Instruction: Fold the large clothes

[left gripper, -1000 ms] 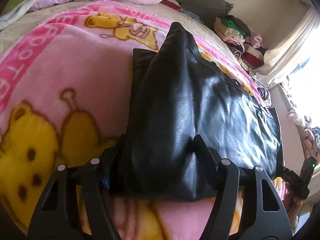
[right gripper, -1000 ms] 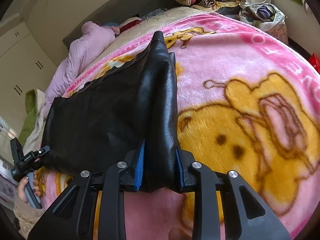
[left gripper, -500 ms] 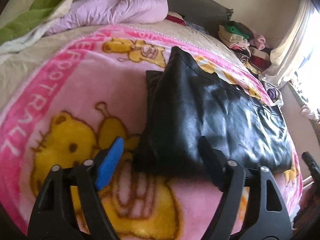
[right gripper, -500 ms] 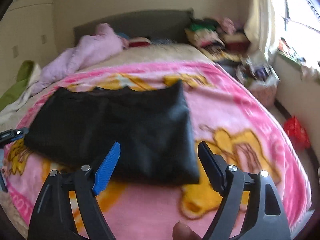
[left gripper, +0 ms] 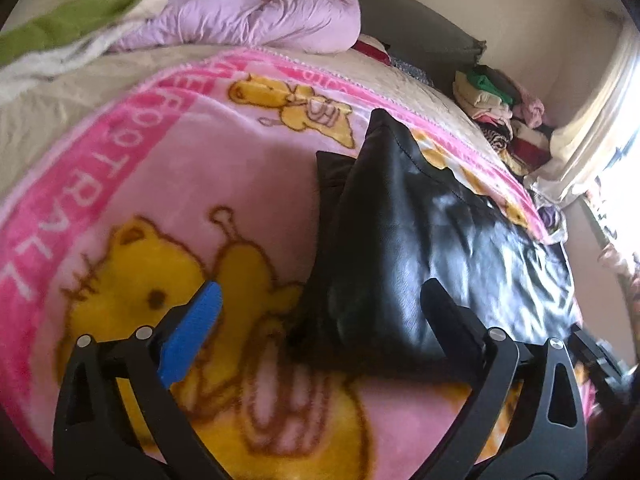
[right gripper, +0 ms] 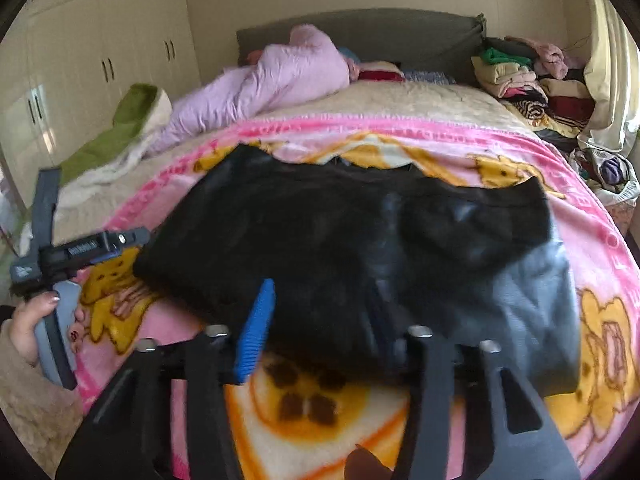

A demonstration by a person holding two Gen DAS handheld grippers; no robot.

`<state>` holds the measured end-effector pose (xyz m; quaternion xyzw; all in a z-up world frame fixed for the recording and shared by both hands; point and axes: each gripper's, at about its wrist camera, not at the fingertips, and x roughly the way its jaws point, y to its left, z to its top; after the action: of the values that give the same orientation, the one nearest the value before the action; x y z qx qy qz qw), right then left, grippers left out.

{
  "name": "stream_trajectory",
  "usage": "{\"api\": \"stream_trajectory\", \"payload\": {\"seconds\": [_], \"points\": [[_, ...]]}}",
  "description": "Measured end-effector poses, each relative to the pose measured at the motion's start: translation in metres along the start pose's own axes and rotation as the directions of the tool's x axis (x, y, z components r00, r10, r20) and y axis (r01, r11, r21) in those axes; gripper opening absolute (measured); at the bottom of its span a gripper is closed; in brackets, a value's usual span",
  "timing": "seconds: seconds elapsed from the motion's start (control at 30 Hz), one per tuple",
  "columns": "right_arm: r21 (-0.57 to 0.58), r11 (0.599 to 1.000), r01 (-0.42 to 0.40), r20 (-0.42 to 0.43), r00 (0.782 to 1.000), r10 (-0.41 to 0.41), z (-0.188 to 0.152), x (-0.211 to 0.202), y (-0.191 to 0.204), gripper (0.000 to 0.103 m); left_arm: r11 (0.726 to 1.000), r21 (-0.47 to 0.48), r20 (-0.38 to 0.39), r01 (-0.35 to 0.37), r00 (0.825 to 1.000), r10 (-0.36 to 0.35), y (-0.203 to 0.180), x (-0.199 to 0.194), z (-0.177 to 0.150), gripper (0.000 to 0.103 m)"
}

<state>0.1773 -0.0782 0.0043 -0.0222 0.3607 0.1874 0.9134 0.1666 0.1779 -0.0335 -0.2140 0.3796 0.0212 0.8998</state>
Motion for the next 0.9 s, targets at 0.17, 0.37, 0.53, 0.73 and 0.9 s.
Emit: {"api": "stream_trajectory", "payload": {"seconds": [0.17,0.37,0.53,0.73,0.9], "points": [[0.078,0.996,-0.039,-0.114,0.992,0.047,-0.008,0.035,-0.003,0.020,0.999,-0.047,-0.059,0.013,0.998,-0.016,-0.002,0.029,0.008,0.093],[0.109,0.993,-0.050,-0.148,0.987,0.066,-0.022,0.060,-0.009,0.020,0.995,-0.092,-0.106,0.027,0.994,-0.037,-0.001,0.062,0.013,0.095],[0.096,0.992,-0.083,-0.176,0.979,0.099,-0.004,0.052,-0.009,0.020,0.989,-0.079,-0.105,0.123,0.986,-0.131,-0.010,0.064,0.016,0.055],[0.115,0.992,-0.050,-0.014,0.999,0.052,0.062,0.046,-0.027,0.020,0.986,-0.039,-0.073,0.160,0.984,-0.162,-0.016,0.050,0.018,0.041],[0.161,0.987,-0.023,-0.033,0.999,0.029,0.112,0.094,-0.036,0.020,0.984,0.006,-0.030,0.176,0.984,-0.175,-0.027,0.038,0.025,0.036]]}}
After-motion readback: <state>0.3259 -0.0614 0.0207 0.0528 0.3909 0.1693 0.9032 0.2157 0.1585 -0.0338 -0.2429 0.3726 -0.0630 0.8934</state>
